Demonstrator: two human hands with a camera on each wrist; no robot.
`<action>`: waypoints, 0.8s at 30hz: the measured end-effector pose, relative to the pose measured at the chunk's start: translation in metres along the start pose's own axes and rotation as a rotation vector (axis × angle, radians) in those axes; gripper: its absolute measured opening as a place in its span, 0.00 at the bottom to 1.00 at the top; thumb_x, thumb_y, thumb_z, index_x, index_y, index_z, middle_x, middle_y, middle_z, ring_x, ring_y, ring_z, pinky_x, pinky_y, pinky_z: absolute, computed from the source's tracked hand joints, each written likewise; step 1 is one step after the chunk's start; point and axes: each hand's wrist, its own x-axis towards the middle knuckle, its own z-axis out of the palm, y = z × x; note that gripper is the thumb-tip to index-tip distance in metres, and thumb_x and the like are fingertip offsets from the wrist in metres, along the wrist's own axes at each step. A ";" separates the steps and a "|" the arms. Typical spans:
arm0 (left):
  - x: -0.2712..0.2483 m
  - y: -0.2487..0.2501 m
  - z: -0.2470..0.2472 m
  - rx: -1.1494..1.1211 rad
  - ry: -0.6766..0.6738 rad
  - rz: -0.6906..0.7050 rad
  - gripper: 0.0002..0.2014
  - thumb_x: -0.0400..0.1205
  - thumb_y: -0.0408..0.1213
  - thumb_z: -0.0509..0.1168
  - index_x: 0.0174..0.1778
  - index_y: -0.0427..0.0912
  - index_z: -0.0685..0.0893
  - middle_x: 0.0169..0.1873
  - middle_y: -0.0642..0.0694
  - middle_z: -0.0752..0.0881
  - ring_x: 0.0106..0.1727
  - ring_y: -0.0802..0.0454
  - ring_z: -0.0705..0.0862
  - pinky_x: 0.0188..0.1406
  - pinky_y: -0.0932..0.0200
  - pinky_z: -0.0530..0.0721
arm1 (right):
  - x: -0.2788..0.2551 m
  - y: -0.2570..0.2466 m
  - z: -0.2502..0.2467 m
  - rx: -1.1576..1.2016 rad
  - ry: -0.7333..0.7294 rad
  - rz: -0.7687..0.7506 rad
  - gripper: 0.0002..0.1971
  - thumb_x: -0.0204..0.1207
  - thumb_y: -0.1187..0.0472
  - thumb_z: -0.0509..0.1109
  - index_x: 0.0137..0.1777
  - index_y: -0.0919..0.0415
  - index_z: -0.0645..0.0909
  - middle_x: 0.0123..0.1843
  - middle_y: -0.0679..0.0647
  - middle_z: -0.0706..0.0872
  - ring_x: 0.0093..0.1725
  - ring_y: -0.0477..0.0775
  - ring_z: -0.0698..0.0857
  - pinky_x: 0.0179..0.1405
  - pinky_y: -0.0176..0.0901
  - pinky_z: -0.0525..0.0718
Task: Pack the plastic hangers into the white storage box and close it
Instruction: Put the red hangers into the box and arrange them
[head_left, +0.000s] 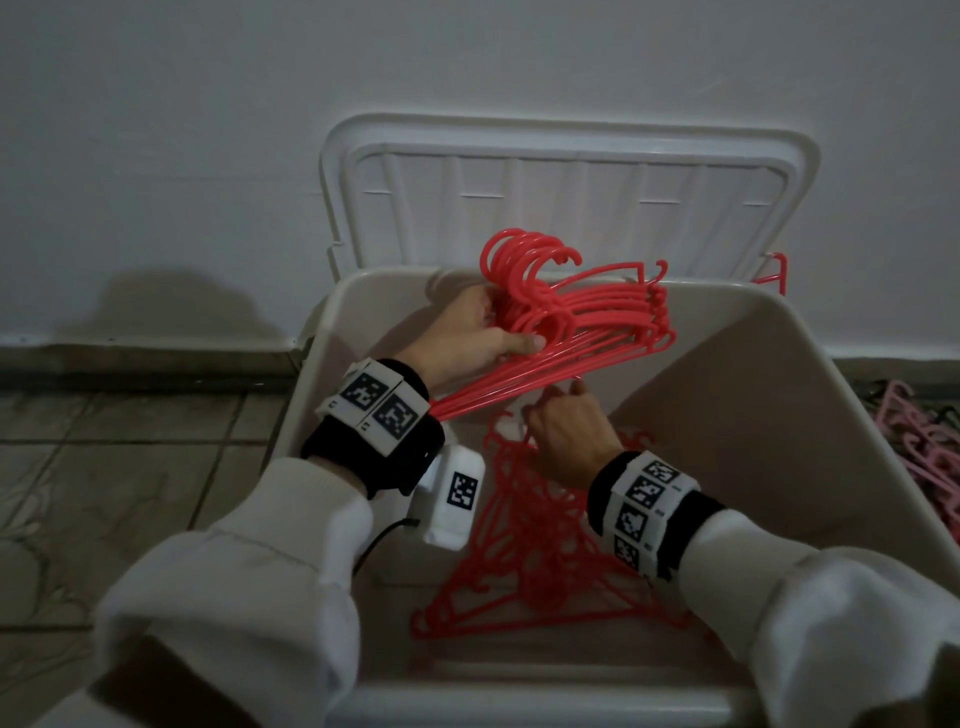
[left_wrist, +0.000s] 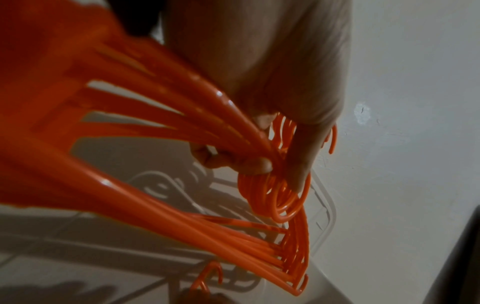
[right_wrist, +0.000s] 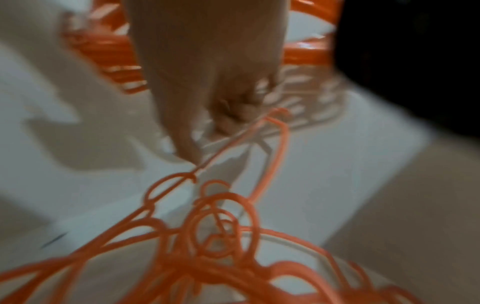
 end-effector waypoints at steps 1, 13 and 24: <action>0.000 0.000 0.000 -0.002 -0.002 -0.004 0.25 0.73 0.25 0.73 0.67 0.33 0.77 0.60 0.41 0.85 0.60 0.49 0.84 0.67 0.51 0.79 | 0.002 -0.007 0.002 0.026 0.019 -0.092 0.16 0.76 0.56 0.63 0.61 0.62 0.77 0.60 0.61 0.82 0.62 0.61 0.78 0.64 0.52 0.69; 0.000 0.001 0.000 0.017 0.001 -0.005 0.25 0.73 0.26 0.73 0.67 0.33 0.77 0.60 0.40 0.85 0.61 0.49 0.84 0.67 0.53 0.79 | 0.002 -0.029 0.035 -0.064 -0.329 -0.363 0.14 0.80 0.52 0.61 0.61 0.56 0.79 0.64 0.56 0.80 0.67 0.58 0.75 0.72 0.61 0.59; -0.003 -0.001 0.002 0.038 -0.016 0.008 0.25 0.73 0.26 0.73 0.67 0.34 0.77 0.60 0.42 0.85 0.62 0.49 0.83 0.68 0.54 0.78 | -0.002 -0.032 0.034 0.078 -0.261 -0.315 0.19 0.84 0.66 0.52 0.73 0.62 0.70 0.68 0.64 0.79 0.67 0.65 0.78 0.63 0.55 0.75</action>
